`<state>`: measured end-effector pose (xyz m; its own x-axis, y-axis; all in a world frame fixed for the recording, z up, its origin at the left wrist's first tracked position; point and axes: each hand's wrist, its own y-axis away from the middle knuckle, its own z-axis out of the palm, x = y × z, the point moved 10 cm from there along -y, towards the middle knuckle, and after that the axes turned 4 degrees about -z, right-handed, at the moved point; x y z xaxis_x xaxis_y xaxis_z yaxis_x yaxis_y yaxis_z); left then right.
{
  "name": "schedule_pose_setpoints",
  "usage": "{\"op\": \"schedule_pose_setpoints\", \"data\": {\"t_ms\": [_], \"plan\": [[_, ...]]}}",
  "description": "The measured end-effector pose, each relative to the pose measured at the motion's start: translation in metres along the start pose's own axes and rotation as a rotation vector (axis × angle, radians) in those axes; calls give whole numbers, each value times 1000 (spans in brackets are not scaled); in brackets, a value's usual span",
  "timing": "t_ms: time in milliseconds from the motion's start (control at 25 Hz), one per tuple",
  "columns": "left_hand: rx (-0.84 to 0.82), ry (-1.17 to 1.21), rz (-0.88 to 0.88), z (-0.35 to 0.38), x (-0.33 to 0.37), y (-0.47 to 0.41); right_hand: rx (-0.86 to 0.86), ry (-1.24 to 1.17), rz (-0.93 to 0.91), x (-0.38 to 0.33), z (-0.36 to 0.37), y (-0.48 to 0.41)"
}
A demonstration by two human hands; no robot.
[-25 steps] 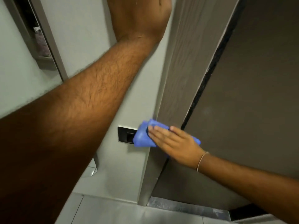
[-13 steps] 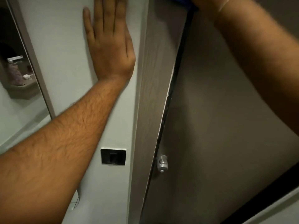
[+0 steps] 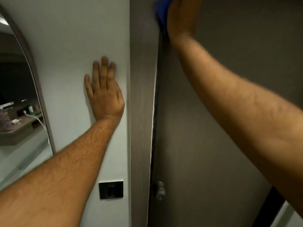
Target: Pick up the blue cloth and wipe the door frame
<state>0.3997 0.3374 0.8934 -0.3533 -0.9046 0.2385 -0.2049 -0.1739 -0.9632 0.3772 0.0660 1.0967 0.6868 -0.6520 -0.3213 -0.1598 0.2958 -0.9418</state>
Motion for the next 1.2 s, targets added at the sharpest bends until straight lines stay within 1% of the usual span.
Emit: {"op": "schedule_pose_setpoints", "data": {"t_ms": [40,80,160,200,240,280,360,440,480,560,640,720,760,800,880,1000,1040,1120,1200], "plan": [[-12,25,-36,-1,0,3,19,31,2,-2,-12,19],[3,73,-67,-12,8,3,61,16,-34,-1,-32,33],[37,214,-114,-18,23,19,47,19,-38,26,-78,100],[87,257,-86,-21,39,40,37,42,-32,45,-106,137],[88,281,-31,-21,58,69,9,82,36,63,-132,182],[24,324,40,-12,90,112,-15,128,154,89,-166,235],[-229,391,139,14,150,216,-50,221,380,127,-236,354],[-579,451,205,31,203,342,-48,341,630,153,-324,479],[-781,473,256,35,228,416,-21,394,776,163,-376,544],[-1106,479,373,23,257,546,7,479,1022,164,-464,647],[-1360,454,503,3,280,660,49,648,1172,158,-553,725],[-1515,440,600,-20,298,741,193,799,1258,150,-634,771],[-1573,428,628,-28,308,770,238,833,1330,150,-666,791],[-1613,403,659,-34,319,794,273,839,1406,156,-694,814],[-1683,366,689,-42,337,830,269,896,1541,170,-733,855],[-1700,343,642,-39,348,863,157,950,1664,211,-764,896],[-1719,332,619,-35,348,873,75,968,1699,228,-771,908],[-1754,281,601,-26,337,883,-167,985,1810,250,-771,939],[-1761,264,560,-20,329,886,-362,1014,1837,262,-763,957]]}}
